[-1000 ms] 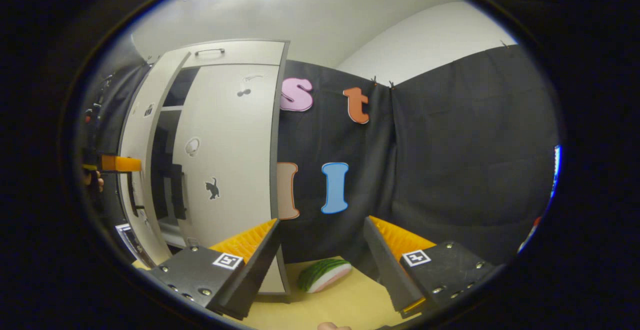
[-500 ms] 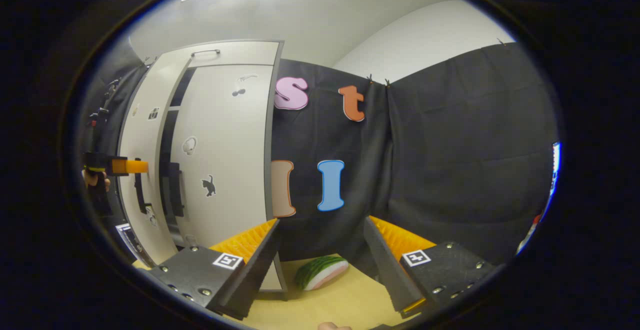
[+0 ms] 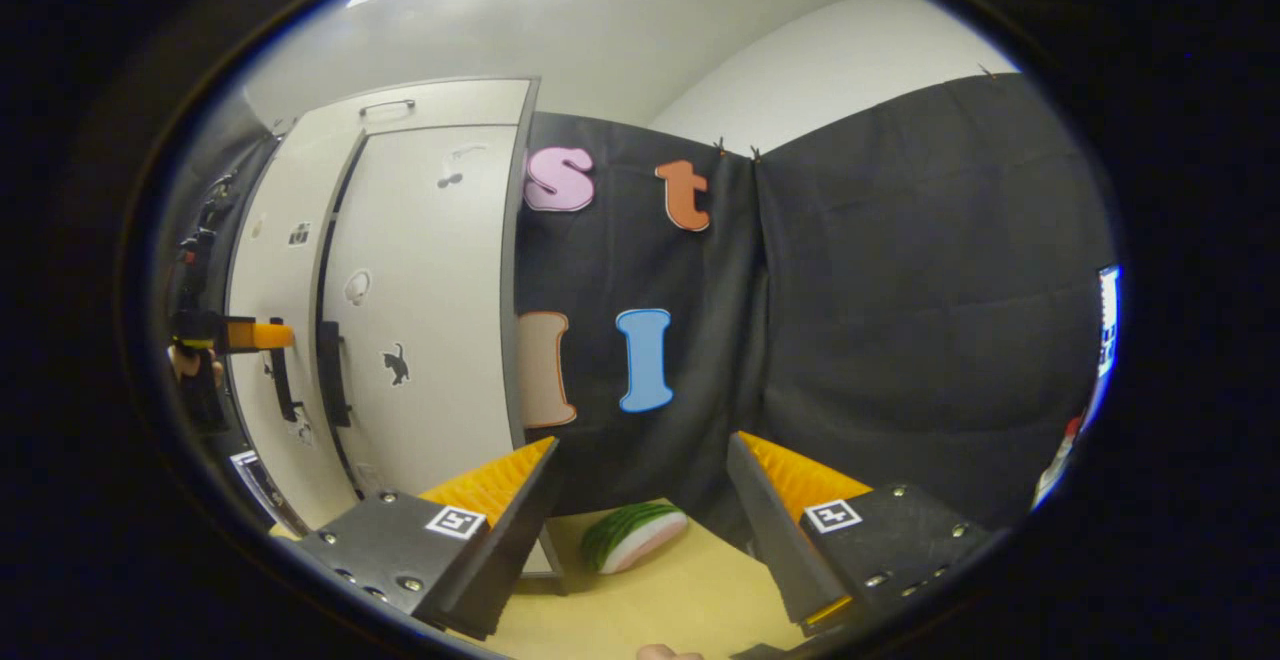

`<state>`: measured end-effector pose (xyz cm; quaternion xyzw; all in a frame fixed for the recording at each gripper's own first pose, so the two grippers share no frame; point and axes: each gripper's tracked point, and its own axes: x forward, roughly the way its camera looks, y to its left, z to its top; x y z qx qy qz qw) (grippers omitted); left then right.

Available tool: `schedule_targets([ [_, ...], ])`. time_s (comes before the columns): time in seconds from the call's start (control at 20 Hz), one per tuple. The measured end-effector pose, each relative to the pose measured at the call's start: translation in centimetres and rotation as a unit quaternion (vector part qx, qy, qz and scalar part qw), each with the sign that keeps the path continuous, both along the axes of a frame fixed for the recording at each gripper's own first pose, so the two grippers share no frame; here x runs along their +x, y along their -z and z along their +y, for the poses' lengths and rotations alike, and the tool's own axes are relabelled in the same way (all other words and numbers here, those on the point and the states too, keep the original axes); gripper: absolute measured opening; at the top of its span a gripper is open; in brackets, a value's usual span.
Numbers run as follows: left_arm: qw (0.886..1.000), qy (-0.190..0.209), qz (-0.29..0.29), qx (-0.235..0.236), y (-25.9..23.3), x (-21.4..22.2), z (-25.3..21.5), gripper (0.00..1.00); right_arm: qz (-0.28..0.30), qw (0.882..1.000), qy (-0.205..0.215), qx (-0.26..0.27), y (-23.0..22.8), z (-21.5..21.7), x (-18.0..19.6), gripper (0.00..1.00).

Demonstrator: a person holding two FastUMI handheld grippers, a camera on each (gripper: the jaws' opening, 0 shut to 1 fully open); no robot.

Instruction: Grasp the bottle in the cabinet with the left hand and place it on the coaster, then close the right door with the right hand and the left door with the left hand.

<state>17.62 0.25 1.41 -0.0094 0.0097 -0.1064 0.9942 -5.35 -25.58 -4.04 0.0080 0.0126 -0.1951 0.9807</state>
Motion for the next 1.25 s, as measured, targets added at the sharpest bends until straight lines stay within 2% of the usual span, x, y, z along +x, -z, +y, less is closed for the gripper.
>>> schedule_targets([
  [0.1,1.000,-0.002,0.000,0.005,0.2,0.3,-0.1,0.97,0.001,1.000,0.005,0.002,0.2,-0.3,-0.3,0.97],
  [0.2,1.000,-0.003,0.000,0.008,0.2,0.5,-0.1,0.97,0.003,1.000,0.009,0.003,0.5,-0.5,-0.2,1.00],
  [0.7,1.000,0.002,0.000,0.010,0.6,1.3,-0.2,0.96,0.009,1.000,-0.003,0.007,1.5,0.5,1.4,1.00],
  [0.75,1.000,0.002,-0.001,0.010,0.5,1.4,-0.3,0.97,0.010,1.000,-0.008,0.008,1.4,0.8,1.7,0.97],
  [0.9,1.000,-0.008,0.014,-0.002,0.6,0.8,-0.1,0.99,0.014,0.999,-0.031,-0.004,0.6,2.4,3.1,0.97],
  [0.95,1.000,-0.014,0.010,-0.002,0.1,0.2,0.0,1.00,0.014,0.999,-0.040,-0.010,0.0,3.0,3.5,1.00],
  [1.1,0.999,-0.041,-0.007,0.018,-1.7,-2.1,1.2,0.99,0.002,0.997,-0.071,-0.016,-2.1,4.8,5.1,1.00],
  [1.15,0.999,-0.047,-0.011,0.018,-2.4,-3.1,1.4,0.98,-0.006,0.996,-0.083,-0.012,-2.8,5.6,5.6,1.00],
  [1.2,0.998,-0.051,-0.017,0.015,-3.1,-4.1,1.6,0.94,-0.015,0.995,-0.096,-0.006,-3.6,6.5,6.1,1.00],
  [1.25,0.998,-0.052,-0.021,0.010,-3.7,-5.3,1.6,0.95,-0.025,0.994,-0.107,0.001,-4.2,7.2,6.6,1.00],
])
